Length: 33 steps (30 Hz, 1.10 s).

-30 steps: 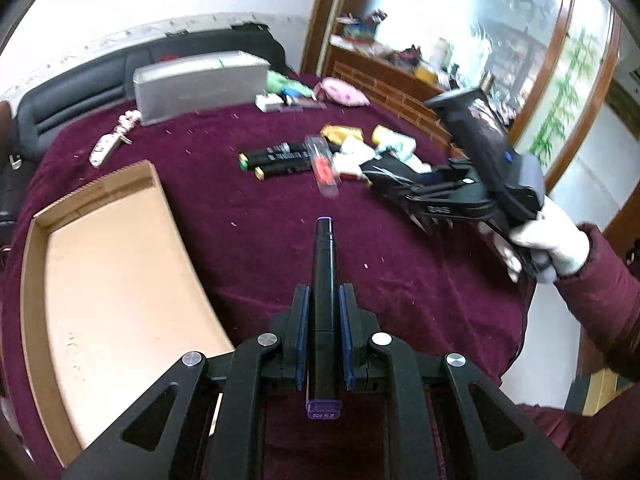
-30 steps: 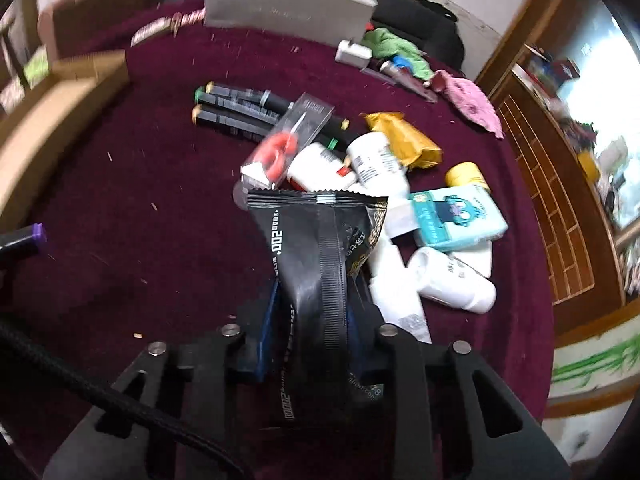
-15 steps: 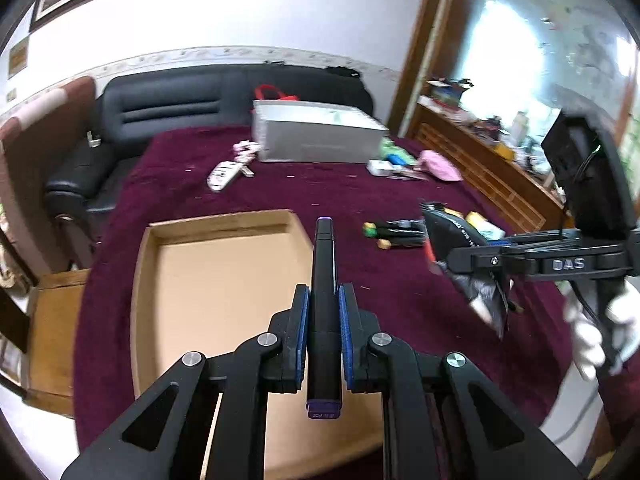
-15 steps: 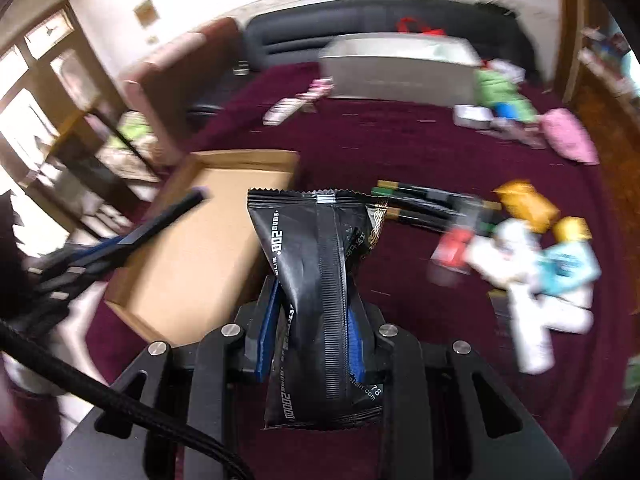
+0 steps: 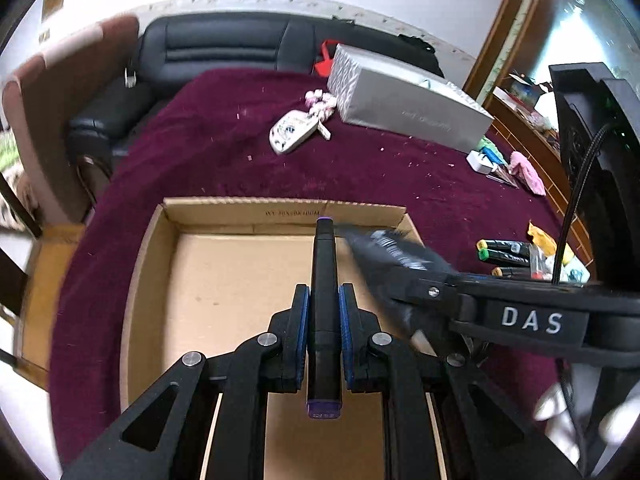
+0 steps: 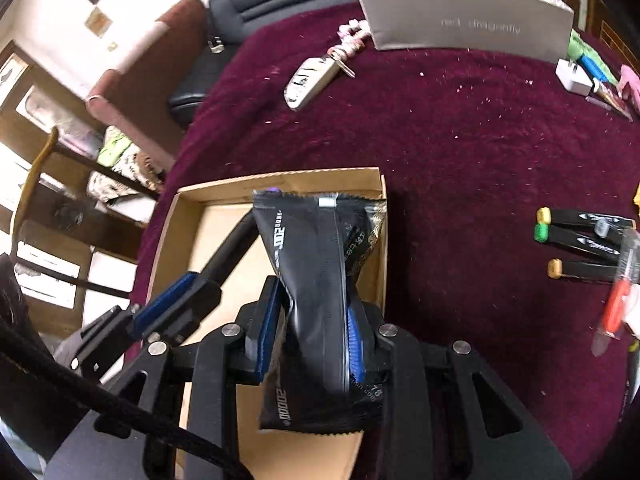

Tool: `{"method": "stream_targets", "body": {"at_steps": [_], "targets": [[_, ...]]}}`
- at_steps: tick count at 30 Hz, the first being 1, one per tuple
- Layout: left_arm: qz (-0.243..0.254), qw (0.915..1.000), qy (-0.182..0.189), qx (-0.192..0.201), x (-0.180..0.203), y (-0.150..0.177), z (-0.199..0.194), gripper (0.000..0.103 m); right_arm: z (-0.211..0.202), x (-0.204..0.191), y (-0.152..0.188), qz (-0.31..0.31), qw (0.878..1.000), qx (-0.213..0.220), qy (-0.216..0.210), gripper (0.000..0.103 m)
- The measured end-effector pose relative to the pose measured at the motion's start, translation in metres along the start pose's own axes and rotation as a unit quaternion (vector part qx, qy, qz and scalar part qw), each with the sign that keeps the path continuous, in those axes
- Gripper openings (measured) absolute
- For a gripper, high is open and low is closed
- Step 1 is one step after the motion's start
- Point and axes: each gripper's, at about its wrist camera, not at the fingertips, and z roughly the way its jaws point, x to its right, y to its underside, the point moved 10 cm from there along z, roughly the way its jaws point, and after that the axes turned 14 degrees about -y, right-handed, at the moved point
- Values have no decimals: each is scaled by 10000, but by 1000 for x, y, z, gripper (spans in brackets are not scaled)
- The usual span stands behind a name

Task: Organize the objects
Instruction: 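Carry the marker and the black bag over the cardboard tray with both grippers, then open both grippers to drop the marker and bag into the tray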

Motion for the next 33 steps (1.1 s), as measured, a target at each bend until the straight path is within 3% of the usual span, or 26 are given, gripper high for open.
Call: {"method": "stream_targets", "body": {"at_steps": [10,14,17,27,30,33], "targets": [[-198,9995,179,-172,11,8,11,13,20,8,-7,-101,9991,53,413,27],[-407,9985,293,-203,10,6,3,32,20,7,-12,-285,9985,210,421,36],[-563,9975,413,-130,8,4,-10,39,12,5,-15,-368,9979,397,347,43],[-937,9927,557,508,9,8,-70,42,-51,-11,-11,-850,9915,968,184,51],[-970,9913,712,524,19,16,-82,50,-76,-2,1,-864,9905,1064,72,51],[-990,9894,967,432,36,24,-94,51,-105,18,15,-791,9898,1181,39,51]]}}
